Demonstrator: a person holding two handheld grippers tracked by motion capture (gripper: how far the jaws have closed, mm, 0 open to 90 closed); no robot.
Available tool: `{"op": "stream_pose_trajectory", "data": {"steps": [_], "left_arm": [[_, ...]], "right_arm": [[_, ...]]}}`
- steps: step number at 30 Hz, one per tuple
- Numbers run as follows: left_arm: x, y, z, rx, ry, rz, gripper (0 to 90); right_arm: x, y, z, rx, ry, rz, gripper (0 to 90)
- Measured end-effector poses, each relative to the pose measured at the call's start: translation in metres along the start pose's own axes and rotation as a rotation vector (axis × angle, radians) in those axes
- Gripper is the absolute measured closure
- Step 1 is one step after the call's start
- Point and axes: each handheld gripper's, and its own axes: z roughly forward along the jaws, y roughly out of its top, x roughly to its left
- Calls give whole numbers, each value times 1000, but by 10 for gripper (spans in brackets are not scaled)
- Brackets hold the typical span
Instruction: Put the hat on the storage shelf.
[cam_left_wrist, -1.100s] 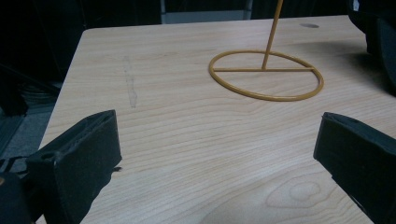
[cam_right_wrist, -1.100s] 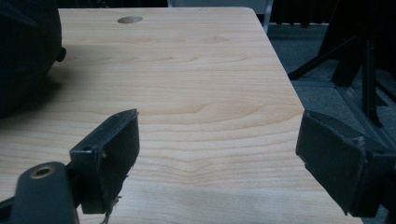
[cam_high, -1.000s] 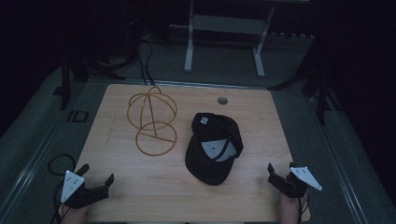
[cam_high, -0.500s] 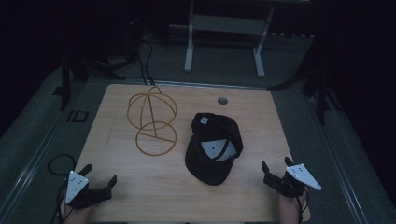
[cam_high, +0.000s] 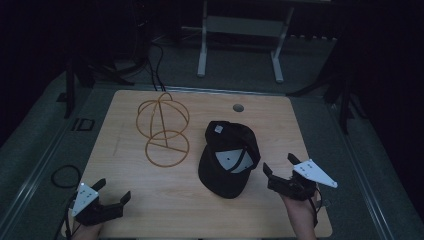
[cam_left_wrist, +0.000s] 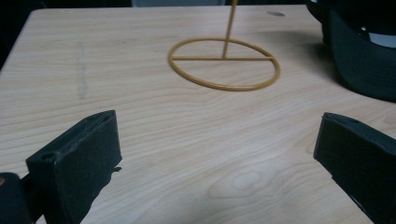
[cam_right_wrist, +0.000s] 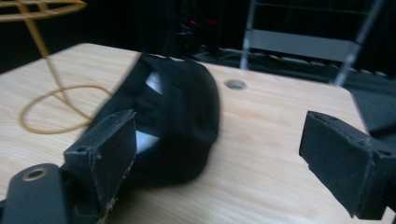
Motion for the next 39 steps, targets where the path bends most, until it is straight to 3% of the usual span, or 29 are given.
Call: {"op": "stream_pose_trajectory", "data": {"steps": [7, 10, 15, 16, 23, 24, 28, 29, 36, 39], "left_arm": [[-9, 1, 3, 25, -26, 23, 10], [-10, 2, 2, 29, -30, 20, 10], [-10, 2, 0, 19, -26, 20, 10], [-10, 2, 0, 19, -29, 18, 10], [-11, 3, 0, 19, -41, 11, 10], [-11, 3, 0, 19, -43, 10, 10], [-11, 4, -1, 29, -41, 5, 10], [-11, 4, -1, 26, -39, 7, 10], [-11, 4, -1, 28, -41, 4, 10], [-11, 4, 0, 30, -42, 4, 10]], "right_arm": [[16, 16, 21, 24, 48, -15, 141], [24, 22, 45, 87, 40, -20, 162], [29, 24, 70, 135, 0, -32, 221], [29, 22, 79, 146, -20, -42, 281], [29, 15, 96, 209, -63, -66, 342], [28, 14, 100, 237, -69, -73, 411], [26, 12, 105, 258, -84, -73, 450], [25, 12, 108, 277, -103, -99, 513], [23, 10, 114, 324, -97, -123, 698], [22, 7, 115, 323, -131, -147, 874]]}}
